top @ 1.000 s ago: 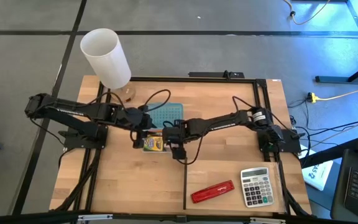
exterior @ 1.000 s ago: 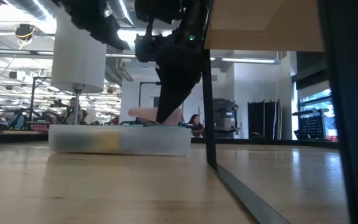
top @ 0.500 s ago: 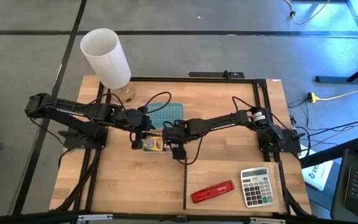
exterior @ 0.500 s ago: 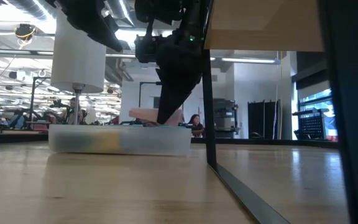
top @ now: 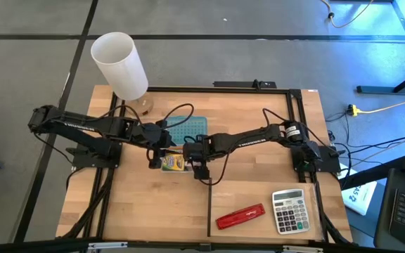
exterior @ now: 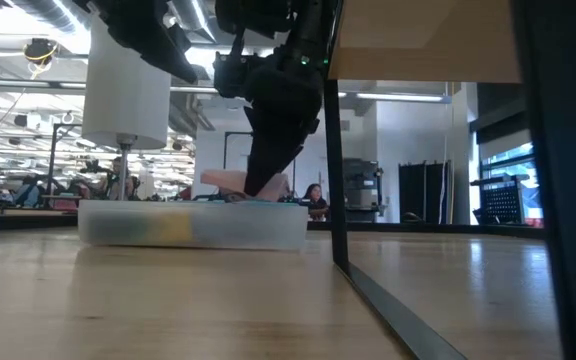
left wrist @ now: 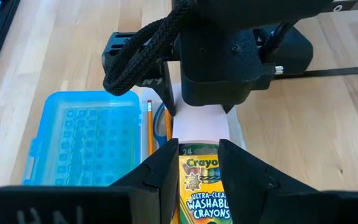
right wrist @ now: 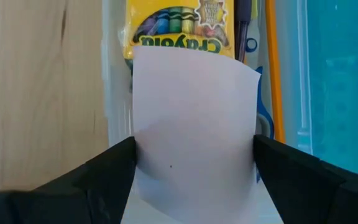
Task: Pack school essentials
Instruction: Put the pink sticky notes into the blue supply box
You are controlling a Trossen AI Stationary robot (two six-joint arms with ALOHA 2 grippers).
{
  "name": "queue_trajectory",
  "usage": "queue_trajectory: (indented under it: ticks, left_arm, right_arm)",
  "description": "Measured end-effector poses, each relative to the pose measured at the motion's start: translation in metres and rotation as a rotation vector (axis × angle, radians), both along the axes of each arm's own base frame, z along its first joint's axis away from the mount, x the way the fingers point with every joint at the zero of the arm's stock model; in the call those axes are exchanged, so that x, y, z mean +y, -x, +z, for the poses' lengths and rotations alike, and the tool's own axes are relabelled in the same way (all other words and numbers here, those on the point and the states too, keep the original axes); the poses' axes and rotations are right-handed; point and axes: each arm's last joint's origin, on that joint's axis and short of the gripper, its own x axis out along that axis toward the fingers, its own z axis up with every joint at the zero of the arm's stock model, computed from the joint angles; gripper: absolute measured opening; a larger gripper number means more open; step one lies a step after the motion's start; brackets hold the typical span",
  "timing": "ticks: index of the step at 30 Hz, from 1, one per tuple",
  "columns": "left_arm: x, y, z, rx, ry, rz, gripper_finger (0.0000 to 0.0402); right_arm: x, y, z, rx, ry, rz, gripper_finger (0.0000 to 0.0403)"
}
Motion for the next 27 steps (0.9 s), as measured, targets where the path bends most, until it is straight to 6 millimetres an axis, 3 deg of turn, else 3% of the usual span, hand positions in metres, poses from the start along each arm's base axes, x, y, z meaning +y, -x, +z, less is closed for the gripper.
queue_trajectory:
  ticks: [17, 27]
  left_arm:
    - [0.0001, 0.0000, 0.0000, 0.000, 0.000, 0.000, 0.0108]
    - [0.0001, 0.0000, 0.0000, 0.000, -0.001, 0.000, 0.0108]
  right_arm:
    - [-0.0033, -0.0001, -0.0001, 0.002, 0.000, -0.008, 0.0321]
    - [-0.0035, -0.0003, 0.0000, 0.002, 0.020, 0.017, 0.0393]
